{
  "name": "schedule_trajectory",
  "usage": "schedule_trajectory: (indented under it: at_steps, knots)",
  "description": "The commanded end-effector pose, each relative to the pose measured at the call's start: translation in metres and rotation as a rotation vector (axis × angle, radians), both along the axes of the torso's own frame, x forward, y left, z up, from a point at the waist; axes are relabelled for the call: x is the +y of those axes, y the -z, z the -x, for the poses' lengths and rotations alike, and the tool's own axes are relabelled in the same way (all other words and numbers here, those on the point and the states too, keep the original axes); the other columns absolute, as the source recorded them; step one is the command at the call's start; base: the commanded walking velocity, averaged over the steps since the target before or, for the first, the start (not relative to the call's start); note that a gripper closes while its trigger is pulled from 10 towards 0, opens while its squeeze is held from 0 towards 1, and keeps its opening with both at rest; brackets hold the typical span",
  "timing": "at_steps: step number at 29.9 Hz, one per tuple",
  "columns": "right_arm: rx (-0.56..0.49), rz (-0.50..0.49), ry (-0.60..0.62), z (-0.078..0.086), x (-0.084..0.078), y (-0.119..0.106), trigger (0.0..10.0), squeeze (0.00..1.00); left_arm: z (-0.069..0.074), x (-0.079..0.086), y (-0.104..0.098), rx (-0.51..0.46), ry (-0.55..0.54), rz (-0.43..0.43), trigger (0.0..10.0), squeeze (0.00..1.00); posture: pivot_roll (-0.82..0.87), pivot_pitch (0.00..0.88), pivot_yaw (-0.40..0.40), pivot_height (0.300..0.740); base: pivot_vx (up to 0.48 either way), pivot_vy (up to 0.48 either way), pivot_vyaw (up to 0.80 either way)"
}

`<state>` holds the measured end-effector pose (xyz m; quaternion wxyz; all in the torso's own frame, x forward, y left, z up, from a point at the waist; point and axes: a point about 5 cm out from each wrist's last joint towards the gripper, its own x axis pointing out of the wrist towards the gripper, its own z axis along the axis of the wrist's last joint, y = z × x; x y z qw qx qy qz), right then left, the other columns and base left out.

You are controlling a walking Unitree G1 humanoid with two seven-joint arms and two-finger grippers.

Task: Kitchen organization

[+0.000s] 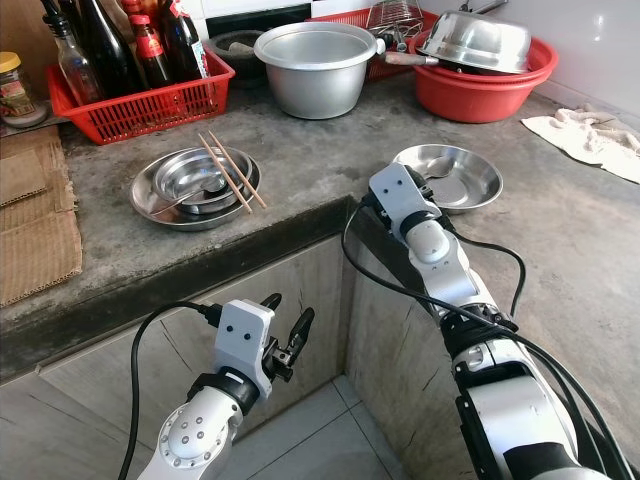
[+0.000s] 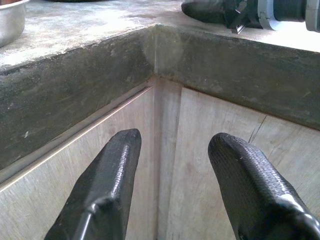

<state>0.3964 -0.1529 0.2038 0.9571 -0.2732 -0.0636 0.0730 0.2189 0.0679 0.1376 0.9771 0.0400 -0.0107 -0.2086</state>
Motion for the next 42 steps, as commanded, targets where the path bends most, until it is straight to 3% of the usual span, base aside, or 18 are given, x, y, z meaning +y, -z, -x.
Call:
schedule_trajectory:
  at_steps: [1, 2, 19, 26, 30, 31, 33, 35, 39, 42]
  knots:
    - [-0.026, -0.022, 0.017, -0.003, -0.005, -0.009, 1.6, 0.0, 0.001, -0.001, -0.004, -0.015, 0.006, 0.0, 10.0, 0.0, 0.06, 0.13, -0.055, 0.74, 0.0, 0.0, 0.0]
    - [-0.026, -0.023, 0.015, -0.003, -0.005, -0.009, 0.0, 0.0, 0.001, 0.0, -0.004, -0.017, 0.005, -0.003, 10.0, 0.0, 0.06, 0.13, -0.055, 0.74, 0.0, 0.0, 0.0]
    - [-0.051, -0.027, 0.029, -0.006, -0.006, -0.012, 0.0, 0.0, 0.0, 0.0, -0.004, -0.021, 0.001, -0.014, 10.0, 0.0, 0.06, 0.135, -0.054, 0.74, 0.0, 0.0, 0.0]
    - [-0.143, -0.072, 0.095, -0.007, -0.013, -0.028, 0.0, 0.0, -0.001, 0.0, -0.005, -0.025, -0.006, -0.016, 10.0, 0.0, 0.06, 0.134, -0.054, 0.74, 0.0, 0.0, 0.0]
    - [-0.281, -0.212, 0.154, -0.003, -0.021, -0.057, 0.0, 0.0, -0.003, 0.002, -0.005, -0.028, -0.014, -0.017, 10.0, 0.0, 0.07, 0.129, -0.054, 0.74, 0.0, 0.0, 0.0]
    - [-0.281, -0.212, 0.154, -0.003, -0.021, -0.057, 0.0, 0.0, -0.003, 0.002, -0.005, -0.028, -0.014, -0.017, 10.0, 0.0, 0.07, 0.129, -0.054, 0.74, 0.0, 0.0, 0.0]
    - [-0.324, -0.31, 0.159, 0.0, -0.024, -0.07, 0.0, 0.0, -0.004, 0.003, -0.005, -0.029, -0.018, -0.019, 10.0, 0.0, 0.06, 0.126, -0.049, 0.74, 0.0, 0.0, 0.0]
    - [-0.331, -0.324, 0.162, 0.0, -0.025, -0.072, 0.0, 0.0, -0.004, 0.003, -0.005, -0.03, -0.019, -0.02, 10.0, 0.0, 0.06, 0.126, -0.049, 0.74, 0.0, 0.0, 0.0]
    - [-0.364, -0.459, 0.149, 0.009, -0.026, -0.08, 0.0, 0.0, -0.008, 0.003, -0.007, -0.037, -0.024, -0.018, 10.0, 0.0, 0.06, 0.118, -0.047, 0.74, 0.0, 0.0, 0.0]
    - [-0.4, -0.479, 0.108, 0.019, -0.021, -0.084, 0.0, 0.0, -0.009, 0.004, -0.008, -0.041, -0.03, -0.016, 10.0, 0.0, 0.06, 0.111, -0.044, 0.74, 0.0, 0.0, 0.0]
